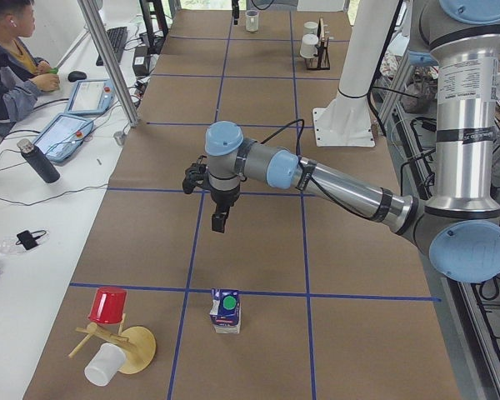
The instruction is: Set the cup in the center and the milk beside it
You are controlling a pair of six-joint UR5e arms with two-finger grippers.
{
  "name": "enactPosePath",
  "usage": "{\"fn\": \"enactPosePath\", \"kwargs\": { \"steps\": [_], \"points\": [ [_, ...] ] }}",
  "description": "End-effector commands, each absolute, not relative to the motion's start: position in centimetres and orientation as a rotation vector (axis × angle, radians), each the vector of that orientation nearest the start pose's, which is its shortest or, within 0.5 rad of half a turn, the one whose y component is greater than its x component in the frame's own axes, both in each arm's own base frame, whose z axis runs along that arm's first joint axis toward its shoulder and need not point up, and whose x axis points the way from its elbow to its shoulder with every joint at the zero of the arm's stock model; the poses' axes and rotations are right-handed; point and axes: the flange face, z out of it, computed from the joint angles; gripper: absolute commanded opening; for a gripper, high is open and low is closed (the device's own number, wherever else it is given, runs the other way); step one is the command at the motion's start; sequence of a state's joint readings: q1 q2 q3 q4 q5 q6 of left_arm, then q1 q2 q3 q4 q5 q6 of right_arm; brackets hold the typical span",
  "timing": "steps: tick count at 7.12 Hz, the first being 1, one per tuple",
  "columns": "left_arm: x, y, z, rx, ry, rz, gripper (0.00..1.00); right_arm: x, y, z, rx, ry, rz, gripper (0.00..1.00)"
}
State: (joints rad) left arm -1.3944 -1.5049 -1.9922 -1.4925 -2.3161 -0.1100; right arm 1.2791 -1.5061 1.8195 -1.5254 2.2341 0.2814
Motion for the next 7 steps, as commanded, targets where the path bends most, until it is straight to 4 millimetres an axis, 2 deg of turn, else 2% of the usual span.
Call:
{"fn": "enactPosePath", "kwargs": {
  "steps": [1,2,3,4,5,6,7],
  "points": [
    [1.5,-45.9,49.0,0.160,0.772,0.164,0.98,-8.2,-51.9,50.5,0.155,-0.702,-0.132,1.00],
    [1.4,-45.9,48.9,0.164,0.773,0.164,0.98,-8.2,-51.8,50.9,0.143,-0.706,-0.128,1.00],
    [1.5,-45.9,49.0,0.161,0.771,0.164,0.98,-7.8,-50.4,52.0,0.143,-0.705,-0.135,1.00],
    [1.5,-46.0,48.9,0.161,0.771,0.163,0.98,-6.7,-47.5,55.4,0.151,-0.707,-0.141,1.00],
    [1.6,-46.1,49.1,0.158,0.771,0.163,0.98,-4.1,-45.2,60.1,0.207,-0.705,-0.201,1.00],
    [1.7,-46.2,49.2,0.154,0.771,0.162,0.98,-0.8,-44.5,64.0,0.191,-0.761,-0.209,1.00],
    [1.8,-46.2,49.4,0.151,0.769,0.162,0.98,1.7,-44.1,68.4,0.197,-0.757,-0.292,1.00]
  ]
}}
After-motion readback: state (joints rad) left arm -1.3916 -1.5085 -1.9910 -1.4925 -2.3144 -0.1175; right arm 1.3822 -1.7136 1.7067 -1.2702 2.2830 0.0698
